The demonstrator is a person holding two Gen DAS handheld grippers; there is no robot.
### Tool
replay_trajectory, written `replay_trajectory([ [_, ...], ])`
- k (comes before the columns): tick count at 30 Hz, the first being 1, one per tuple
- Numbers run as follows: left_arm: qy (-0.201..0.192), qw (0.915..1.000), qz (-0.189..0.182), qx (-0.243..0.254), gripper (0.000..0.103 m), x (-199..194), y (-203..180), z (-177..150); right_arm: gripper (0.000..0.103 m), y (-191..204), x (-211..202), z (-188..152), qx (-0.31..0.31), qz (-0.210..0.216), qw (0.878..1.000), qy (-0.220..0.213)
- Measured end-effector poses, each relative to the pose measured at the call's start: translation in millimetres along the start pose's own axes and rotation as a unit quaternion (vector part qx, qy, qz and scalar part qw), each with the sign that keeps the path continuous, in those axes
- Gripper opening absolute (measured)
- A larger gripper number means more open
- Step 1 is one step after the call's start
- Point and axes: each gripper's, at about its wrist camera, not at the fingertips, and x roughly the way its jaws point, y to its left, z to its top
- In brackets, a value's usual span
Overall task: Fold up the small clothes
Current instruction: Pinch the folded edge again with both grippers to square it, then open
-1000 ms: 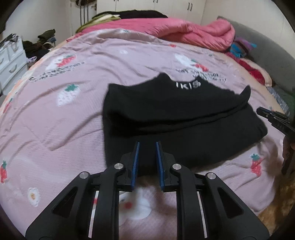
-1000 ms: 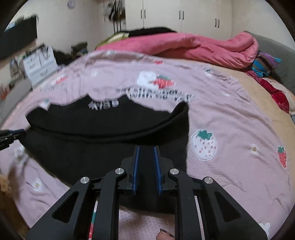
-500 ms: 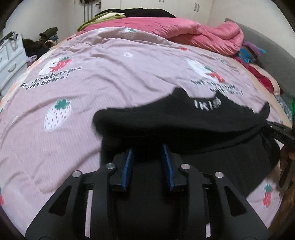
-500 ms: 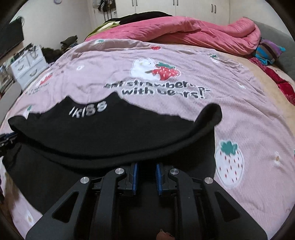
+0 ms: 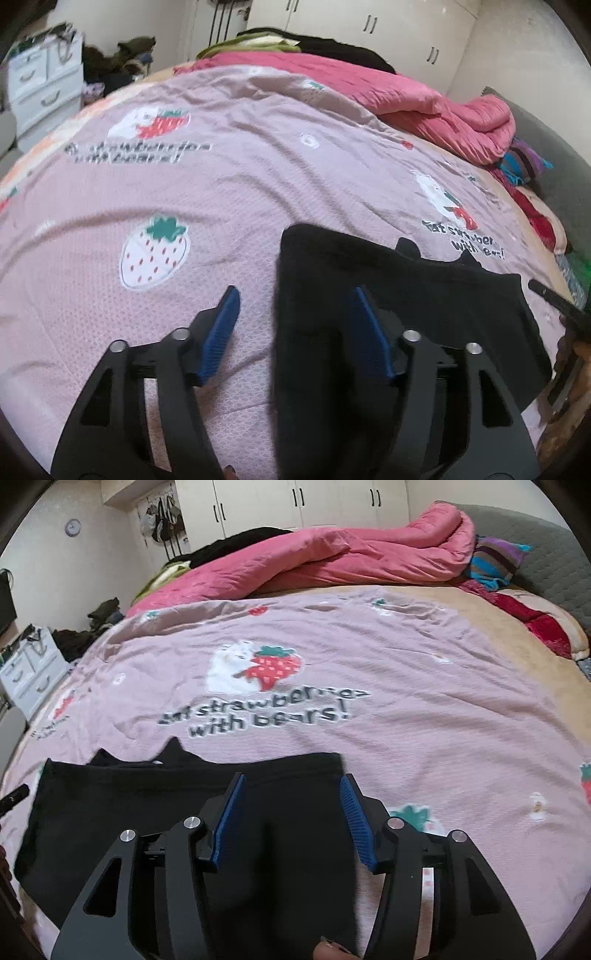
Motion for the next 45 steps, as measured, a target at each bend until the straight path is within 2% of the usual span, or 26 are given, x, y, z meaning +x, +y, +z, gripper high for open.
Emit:
replay_trajectory([
  [5,0.014,0.9999,-0.006,0.000,0.058,11,-2,1,0.062,-9,15,-8,-0.011,-0.007,0.999,0.040],
  [9,0.022,0.9997,-0.007,0.003,0.057,19,-4,3,0.062,-14,22,-12,0.007,0.000,0.999,0.047],
  [10,0.025,0.9996,-0.007,0.004,0.048,20,-4,2,0.062,-16,23,-13,0.015,0.005,0.999,0.048],
  [11,0.027,0.9996,-0.006,0.006,0.028,21,-4,1,0.058,-16,24,-13,0.020,0.009,0.999,0.049],
  [12,0.028,0.9995,-0.006,0.009,0.018,23,-4,0,0.045,-18,25,-14,0.027,0.017,0.998,0.049],
  [13,0.028,0.9995,-0.003,0.012,0.008,22,-4,-1,0.037,-17,24,-14,0.029,0.023,0.998,0.049],
  [14,0.025,0.9996,-0.004,0.015,0.004,21,-4,-2,0.024,-16,23,-15,0.028,0.026,0.998,0.047],
  [15,0.020,0.9996,-0.008,0.017,0.004,18,-4,-4,0.009,-13,20,-16,0.021,0.022,0.999,0.040],
  [16,0.017,0.9996,-0.013,0.018,0.003,14,-5,-4,0.009,-12,18,-15,0.016,0.020,0.999,0.035],
  [22,-0.034,0.9989,-0.013,0.030,0.003,-27,-6,-4,0.008,-5,-14,-4,0.000,0.021,0.999,-0.033],
  [24,-0.040,0.9985,-0.001,0.038,0.003,-32,-6,-3,0.008,-3,-17,2,0.000,0.020,0.999,-0.041],
  [29,-0.015,0.9997,0.015,0.012,0.003,-9,8,-11,0.008,-4,9,3,0.015,0.002,1.000,-0.003],
  [32,-0.003,0.9996,0.023,0.016,0.003,2,11,-18,0.008,-3,21,-6,0.012,-0.017,1.000,0.013],
  [38,0.005,0.9995,0.024,0.020,0.004,1,10,-21,0.009,-7,20,-15,0.023,-0.023,0.999,0.016],
  [40,0.003,0.9994,0.025,0.023,0.004,-3,7,-21,0.015,-7,17,-16,0.029,-0.013,0.999,0.025],
  [42,0.003,0.9994,0.023,0.025,0.004,-7,3,-21,0.029,-7,10,-20,0.030,0.002,0.999,0.027],
  [45,0.002,0.9993,0.024,0.030,0.004,-14,-2,-21,0.040,-4,-6,-26,0.020,0.014,0.999,0.020],
])
